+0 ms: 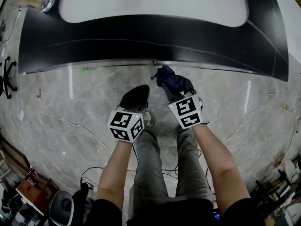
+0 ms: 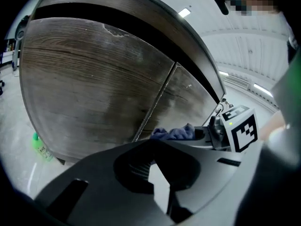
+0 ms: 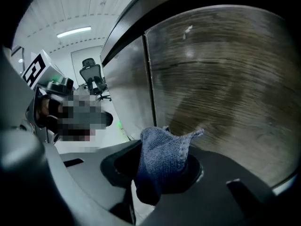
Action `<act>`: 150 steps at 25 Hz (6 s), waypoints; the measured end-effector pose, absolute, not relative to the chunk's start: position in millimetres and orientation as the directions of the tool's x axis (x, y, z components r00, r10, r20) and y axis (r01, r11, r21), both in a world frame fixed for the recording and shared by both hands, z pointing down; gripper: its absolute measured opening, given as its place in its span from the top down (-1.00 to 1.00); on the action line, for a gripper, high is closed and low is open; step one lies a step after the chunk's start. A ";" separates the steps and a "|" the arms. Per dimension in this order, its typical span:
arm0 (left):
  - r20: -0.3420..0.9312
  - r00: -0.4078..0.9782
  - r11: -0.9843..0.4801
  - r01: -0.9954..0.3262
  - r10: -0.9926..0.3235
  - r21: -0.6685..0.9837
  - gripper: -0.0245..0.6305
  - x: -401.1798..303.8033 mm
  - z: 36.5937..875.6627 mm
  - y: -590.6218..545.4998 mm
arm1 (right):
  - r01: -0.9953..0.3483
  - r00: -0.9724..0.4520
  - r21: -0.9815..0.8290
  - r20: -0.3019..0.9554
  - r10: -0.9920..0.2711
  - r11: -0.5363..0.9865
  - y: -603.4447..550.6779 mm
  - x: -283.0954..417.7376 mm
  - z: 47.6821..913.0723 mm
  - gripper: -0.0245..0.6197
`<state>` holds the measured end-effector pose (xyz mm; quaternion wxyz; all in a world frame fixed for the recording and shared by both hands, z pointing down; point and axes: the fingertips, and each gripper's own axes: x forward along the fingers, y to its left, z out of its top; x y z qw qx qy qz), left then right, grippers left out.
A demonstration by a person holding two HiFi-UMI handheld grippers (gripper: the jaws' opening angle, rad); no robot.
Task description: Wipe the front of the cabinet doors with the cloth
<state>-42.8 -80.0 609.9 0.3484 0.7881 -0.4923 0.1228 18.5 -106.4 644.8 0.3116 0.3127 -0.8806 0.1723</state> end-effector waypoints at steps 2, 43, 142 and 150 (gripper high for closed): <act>0.540 0.480 -0.266 -0.864 -0.691 0.427 0.91 -55.4 615.7 -80.3 | -0.663 -0.606 -0.106 0.658 -0.448 0.741 -111.7 8.3 650.5 0.59; 0.542 0.637 -0.456 -0.771 -0.548 0.445 0.91 173.6 631.4 -101.1 | -0.842 -0.423 -0.052 0.682 -0.597 0.537 -143.2 268.7 667.5 0.59; 0.349 0.623 -0.512 -0.779 -0.700 0.363 0.91 27.3 322.5 34.0 | -0.824 -0.544 -0.123 0.446 -0.711 0.553 23.0 152.4 310.4 0.59; 0.367 0.586 -0.471 -0.806 -0.723 0.360 0.91 8.6 327.6 47.3 | -0.831 -0.545 -0.158 0.418 -0.727 0.533 32.4 142.8 308.8 0.59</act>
